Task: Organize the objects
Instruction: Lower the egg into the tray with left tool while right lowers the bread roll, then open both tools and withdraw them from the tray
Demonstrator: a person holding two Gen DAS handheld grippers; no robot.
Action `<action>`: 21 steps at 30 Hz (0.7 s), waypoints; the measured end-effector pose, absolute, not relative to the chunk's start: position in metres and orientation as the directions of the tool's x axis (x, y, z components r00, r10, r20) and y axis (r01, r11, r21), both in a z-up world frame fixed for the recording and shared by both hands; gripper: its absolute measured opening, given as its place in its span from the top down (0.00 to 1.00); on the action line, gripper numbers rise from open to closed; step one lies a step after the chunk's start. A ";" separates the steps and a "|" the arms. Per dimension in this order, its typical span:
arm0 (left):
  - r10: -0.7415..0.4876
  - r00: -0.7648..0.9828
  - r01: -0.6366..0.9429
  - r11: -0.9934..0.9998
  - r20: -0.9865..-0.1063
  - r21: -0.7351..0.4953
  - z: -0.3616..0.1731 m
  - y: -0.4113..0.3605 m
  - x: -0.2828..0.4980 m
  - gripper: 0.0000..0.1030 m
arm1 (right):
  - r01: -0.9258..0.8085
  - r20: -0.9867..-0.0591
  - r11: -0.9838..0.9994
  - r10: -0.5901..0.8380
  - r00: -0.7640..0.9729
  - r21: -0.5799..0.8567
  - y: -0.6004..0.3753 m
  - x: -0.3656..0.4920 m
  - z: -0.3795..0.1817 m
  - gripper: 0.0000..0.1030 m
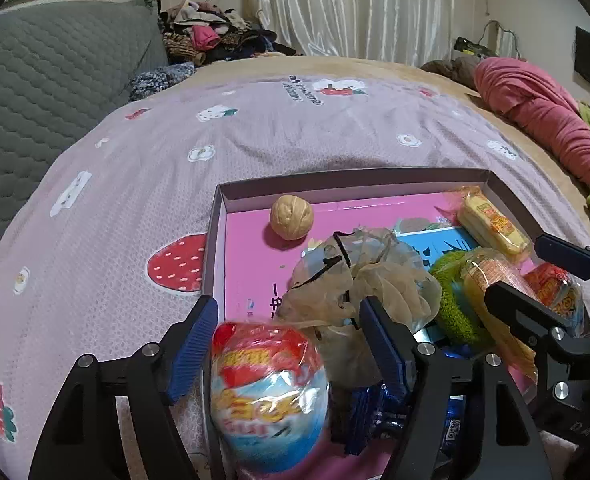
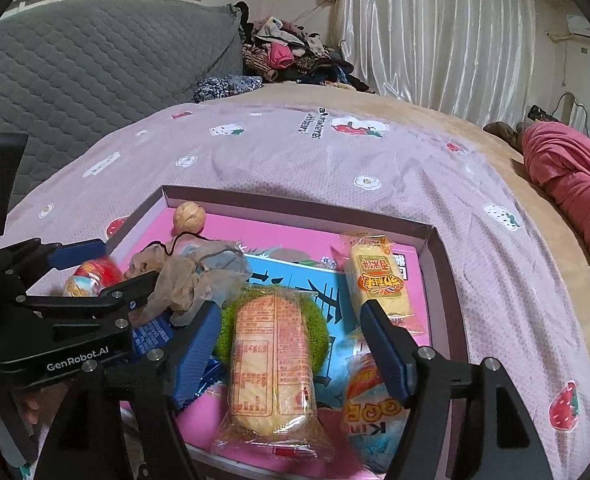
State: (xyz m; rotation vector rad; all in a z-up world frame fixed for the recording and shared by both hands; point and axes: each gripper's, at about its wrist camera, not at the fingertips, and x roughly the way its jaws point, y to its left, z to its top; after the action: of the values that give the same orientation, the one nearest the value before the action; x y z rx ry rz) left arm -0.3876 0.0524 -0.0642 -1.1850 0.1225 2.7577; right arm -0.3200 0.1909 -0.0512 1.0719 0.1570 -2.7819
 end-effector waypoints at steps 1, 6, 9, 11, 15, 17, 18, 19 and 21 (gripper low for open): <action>0.091 -0.681 -0.156 -0.987 -0.727 0.023 -0.064 0.053 -0.388 0.27 | 0.180 -0.672 -0.983 -0.104 -0.733 -0.044 0.191 -0.320 -0.051 0.30; 0.076 -0.695 -0.146 -0.989 -0.715 0.037 -0.056 0.051 -0.383 0.24 | 0.174 -0.665 -0.984 -0.101 -0.740 -0.045 0.191 -0.319 -0.047 0.28; 0.094 -0.704 -0.142 -0.990 -0.704 0.009 -0.048 0.047 -0.380 0.20 | 0.169 -0.657 -0.985 -0.108 -0.746 -0.030 0.193 -0.317 -0.043 0.23; 0.097 -0.714 -0.138 -0.990 -0.694 0.003 -0.042 0.045 -0.377 0.19 | 0.165 -0.648 -0.986 -0.112 -0.753 -0.020 0.195 -0.315 -0.039 0.20; 0.074 -0.740 -0.120 -0.993 -0.669 0.022 -0.030 0.043 -0.370 0.16 | 0.154 -0.631 -0.988 -0.110 -0.768 -0.016 0.197 -0.311 -0.032 0.12; 0.081 -0.752 -0.115 -0.993 -0.654 0.010 -0.024 0.040 -0.366 0.13 | 0.149 -0.623 -0.989 -0.106 -0.775 -0.016 0.198 -0.310 -0.028 0.10; 0.087 -0.760 -0.117 -0.993 -0.644 0.004 -0.020 0.039 -0.364 0.13 | 0.146 -0.619 -0.989 -0.103 -0.779 -0.019 0.198 -0.309 -0.027 0.10; 0.085 -0.763 -0.112 -0.994 -0.640 0.001 -0.017 0.038 -0.363 0.13 | 0.144 -0.613 -0.989 -0.100 -0.784 -0.023 0.198 -0.308 -0.025 0.07; 0.084 -0.772 -0.107 -0.994 -0.630 -0.001 -0.012 0.036 -0.360 0.13 | 0.137 -0.603 -0.990 -0.093 -0.792 -0.027 0.197 -0.306 -0.022 0.02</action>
State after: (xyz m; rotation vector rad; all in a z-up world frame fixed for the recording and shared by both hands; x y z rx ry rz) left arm -0.3604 0.0361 -0.0116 -1.0160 0.0526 2.8653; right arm -0.3062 0.1974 -0.0221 0.9581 0.1052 -2.8617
